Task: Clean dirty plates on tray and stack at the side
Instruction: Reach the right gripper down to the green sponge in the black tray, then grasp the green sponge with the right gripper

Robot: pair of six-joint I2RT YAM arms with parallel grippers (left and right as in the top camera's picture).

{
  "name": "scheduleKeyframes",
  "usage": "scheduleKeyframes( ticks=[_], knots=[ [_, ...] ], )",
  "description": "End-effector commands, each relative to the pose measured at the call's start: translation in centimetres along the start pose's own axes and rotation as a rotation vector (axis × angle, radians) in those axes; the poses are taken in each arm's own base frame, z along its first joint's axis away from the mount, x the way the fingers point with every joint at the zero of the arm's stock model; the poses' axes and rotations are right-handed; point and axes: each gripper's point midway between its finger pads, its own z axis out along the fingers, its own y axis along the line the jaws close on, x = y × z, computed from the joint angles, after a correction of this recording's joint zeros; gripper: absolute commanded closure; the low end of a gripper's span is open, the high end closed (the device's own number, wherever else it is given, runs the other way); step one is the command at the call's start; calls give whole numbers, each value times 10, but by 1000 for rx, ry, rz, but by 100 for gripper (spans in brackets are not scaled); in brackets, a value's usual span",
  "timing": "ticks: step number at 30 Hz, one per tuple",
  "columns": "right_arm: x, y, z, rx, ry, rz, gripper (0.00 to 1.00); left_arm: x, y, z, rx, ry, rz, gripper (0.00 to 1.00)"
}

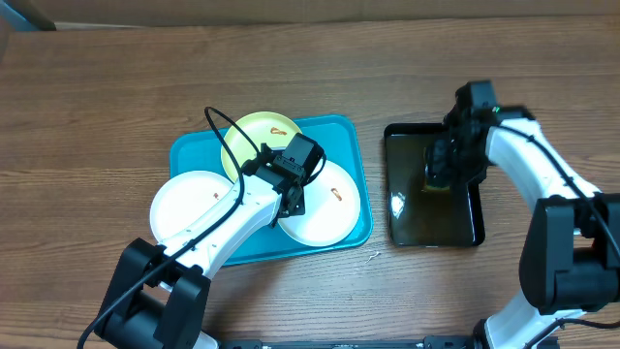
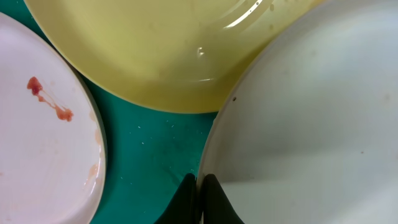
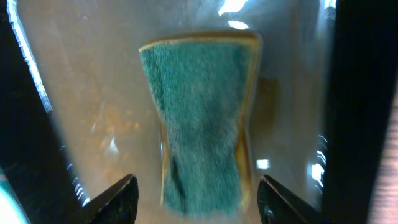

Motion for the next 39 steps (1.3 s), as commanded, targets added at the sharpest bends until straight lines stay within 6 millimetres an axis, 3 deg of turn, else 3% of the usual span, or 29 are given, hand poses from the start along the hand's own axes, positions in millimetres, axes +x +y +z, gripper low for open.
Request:
scheduleKeyframes(
  ticks=[1, 5, 6, 7, 10, 11, 15, 20, 25, 31, 39],
  knots=[
    [15, -5, 26, 6, 6, 3, 45, 2, 4, 5, -18, 11, 20, 96],
    [31, -10, 43, 9, 20, 36, 73, 2, 4, 5, -18, 11, 20, 96],
    [33, -11, 43, 12, 31, 37, 88, 2, 4, 5, -19, 11, 20, 96],
    [35, -11, 41, 14, 42, 38, 96, 2, 4, 5, -18, 11, 20, 96],
    [37, -10, 29, 22, 77, 42, 96, 2, 4, 5, -18, 11, 20, 96],
    [37, -9, 24, 24, 90, 44, 96, 2, 4, 5, -18, 11, 20, 96],
    [48, -5, 4, 22, 176, 73, 73, 2, 4, 5, -18, 11, 20, 96],
    [62, -8, 4, 36, 229, 79, 60, 2, 4, 5, -18, 11, 20, 96],
    [50, -6, 7, 24, 179, 70, 48, 2, 4, 5, -18, 12, 20, 96],
    [35, -7, 10, 29, 116, 61, 45, 2, 4, 5, -19, 13, 20, 96],
    [36, -10, 29, 26, 74, 56, 44, 2, 4, 5, -19, 12, 20, 96]
  ],
)
